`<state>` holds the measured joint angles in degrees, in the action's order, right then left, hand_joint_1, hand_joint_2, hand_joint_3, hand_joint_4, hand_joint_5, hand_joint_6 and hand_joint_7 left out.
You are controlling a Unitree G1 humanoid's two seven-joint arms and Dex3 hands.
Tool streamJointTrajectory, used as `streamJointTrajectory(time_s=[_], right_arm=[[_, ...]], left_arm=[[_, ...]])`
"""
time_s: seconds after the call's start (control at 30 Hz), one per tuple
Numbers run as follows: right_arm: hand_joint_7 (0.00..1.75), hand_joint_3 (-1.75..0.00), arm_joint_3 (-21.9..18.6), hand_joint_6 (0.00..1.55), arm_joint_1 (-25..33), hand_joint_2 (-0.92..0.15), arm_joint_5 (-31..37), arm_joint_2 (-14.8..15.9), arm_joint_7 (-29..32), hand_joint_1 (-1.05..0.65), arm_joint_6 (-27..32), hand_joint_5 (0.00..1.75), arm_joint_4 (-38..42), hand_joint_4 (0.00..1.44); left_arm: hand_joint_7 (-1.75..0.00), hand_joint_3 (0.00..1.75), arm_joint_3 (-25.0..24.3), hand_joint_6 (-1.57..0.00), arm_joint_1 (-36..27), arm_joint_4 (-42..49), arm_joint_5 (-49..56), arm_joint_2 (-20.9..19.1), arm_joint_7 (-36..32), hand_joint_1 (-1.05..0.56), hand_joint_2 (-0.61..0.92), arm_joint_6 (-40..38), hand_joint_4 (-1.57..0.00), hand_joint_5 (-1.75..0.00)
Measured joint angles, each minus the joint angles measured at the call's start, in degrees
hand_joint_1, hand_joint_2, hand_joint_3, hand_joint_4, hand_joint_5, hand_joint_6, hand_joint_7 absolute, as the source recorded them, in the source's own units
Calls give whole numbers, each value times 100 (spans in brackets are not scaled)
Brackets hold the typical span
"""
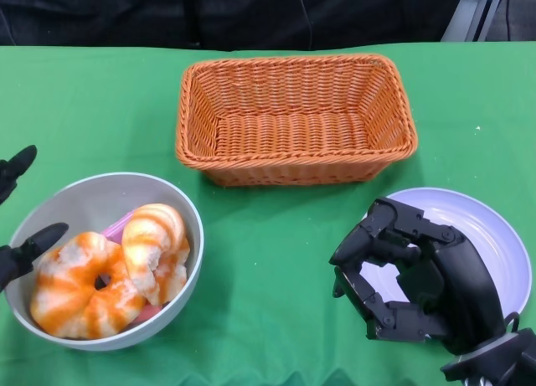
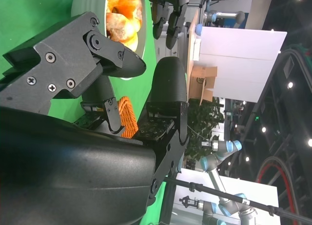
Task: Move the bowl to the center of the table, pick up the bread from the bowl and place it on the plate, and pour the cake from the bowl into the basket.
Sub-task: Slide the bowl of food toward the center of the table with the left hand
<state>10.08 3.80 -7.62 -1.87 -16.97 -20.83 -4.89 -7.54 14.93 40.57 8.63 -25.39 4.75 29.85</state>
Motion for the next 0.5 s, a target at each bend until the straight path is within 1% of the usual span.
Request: streamJointTrajectory(time_s=[0.5], right_arm=[[120, -105, 2, 71, 1, -48, -4, -1, -39, -9, -5, 159, 9, 75]], left_arm=[[-1, 37, 94, -25, -190, -348, -50, 56, 89, -72, 92, -684, -22, -2]])
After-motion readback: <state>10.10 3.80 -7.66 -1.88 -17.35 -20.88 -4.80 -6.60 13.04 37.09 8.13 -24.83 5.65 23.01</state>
